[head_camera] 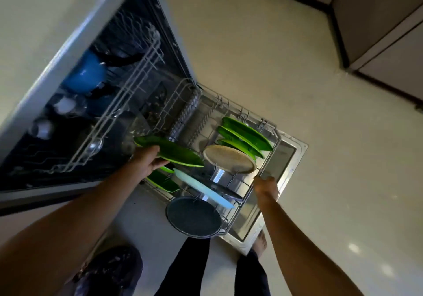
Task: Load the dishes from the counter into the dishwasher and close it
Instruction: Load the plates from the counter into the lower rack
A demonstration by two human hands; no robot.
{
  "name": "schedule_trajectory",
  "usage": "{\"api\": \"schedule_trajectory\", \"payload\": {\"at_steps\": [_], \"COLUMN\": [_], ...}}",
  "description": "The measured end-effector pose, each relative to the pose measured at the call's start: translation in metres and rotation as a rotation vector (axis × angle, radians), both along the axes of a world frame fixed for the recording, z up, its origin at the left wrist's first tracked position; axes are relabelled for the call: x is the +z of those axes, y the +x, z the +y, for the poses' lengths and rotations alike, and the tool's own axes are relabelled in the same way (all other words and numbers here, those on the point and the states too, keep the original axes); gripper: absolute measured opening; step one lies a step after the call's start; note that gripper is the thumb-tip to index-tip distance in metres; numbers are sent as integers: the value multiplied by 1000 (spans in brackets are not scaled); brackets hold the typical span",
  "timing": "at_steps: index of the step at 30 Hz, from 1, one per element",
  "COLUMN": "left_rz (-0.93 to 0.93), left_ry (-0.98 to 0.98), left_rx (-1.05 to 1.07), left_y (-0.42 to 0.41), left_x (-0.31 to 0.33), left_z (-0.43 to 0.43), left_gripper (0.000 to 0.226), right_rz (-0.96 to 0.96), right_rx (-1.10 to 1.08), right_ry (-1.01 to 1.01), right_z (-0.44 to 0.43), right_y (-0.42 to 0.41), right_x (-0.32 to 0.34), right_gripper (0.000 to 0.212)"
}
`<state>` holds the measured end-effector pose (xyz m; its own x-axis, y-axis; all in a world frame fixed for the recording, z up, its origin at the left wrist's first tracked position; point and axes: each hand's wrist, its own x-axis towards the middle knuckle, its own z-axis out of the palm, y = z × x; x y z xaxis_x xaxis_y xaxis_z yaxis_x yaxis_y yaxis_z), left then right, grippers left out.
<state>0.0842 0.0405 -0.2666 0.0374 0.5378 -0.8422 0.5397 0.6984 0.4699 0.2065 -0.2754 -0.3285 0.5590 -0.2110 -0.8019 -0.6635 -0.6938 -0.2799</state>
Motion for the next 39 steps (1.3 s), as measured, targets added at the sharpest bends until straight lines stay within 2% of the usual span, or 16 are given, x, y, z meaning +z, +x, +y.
{"api": "schedule_trajectory", "payload": {"at_steps": [2,6,11,18,22,26,30,34,39], "left_rz": [8,62,71,80,79,74,61,76,97], "left_ry": [-12,-37,-38,-43,-60,-74,-77,-96,-73], "left_rx": [-9,-79,-9,-147,-110,-65,-2,-43,-46], "left_y": [7,14,9,27,37,42,41,41,38], "left_x": [-30,-82,-128,-138,-150,-159,-166,-168,-161], "left_z": [18,44,65,59,54,51,51,46,44], "left_gripper": [14,34,41,41,43,45,46,42,41], "right_rz": [14,34,41,35,6,-15,-8,-28,38], "right_rx": [-25,-46,7,7,-29,-54,-33,-38,-13], "right_ry": [-34,-28,-5,-43,-38,-37,-27,-21,-17], "right_z": [0,4,15,17,17,17,12,9,12], "right_y": [-1,-8,-13,-15,-20,-23,-26,-27,-23], "right_x": [-22,-52,-76,-94,-100,-103,-113,-112,-107], "right_gripper": [52,60,47,59,61,58,45,38,60]}}
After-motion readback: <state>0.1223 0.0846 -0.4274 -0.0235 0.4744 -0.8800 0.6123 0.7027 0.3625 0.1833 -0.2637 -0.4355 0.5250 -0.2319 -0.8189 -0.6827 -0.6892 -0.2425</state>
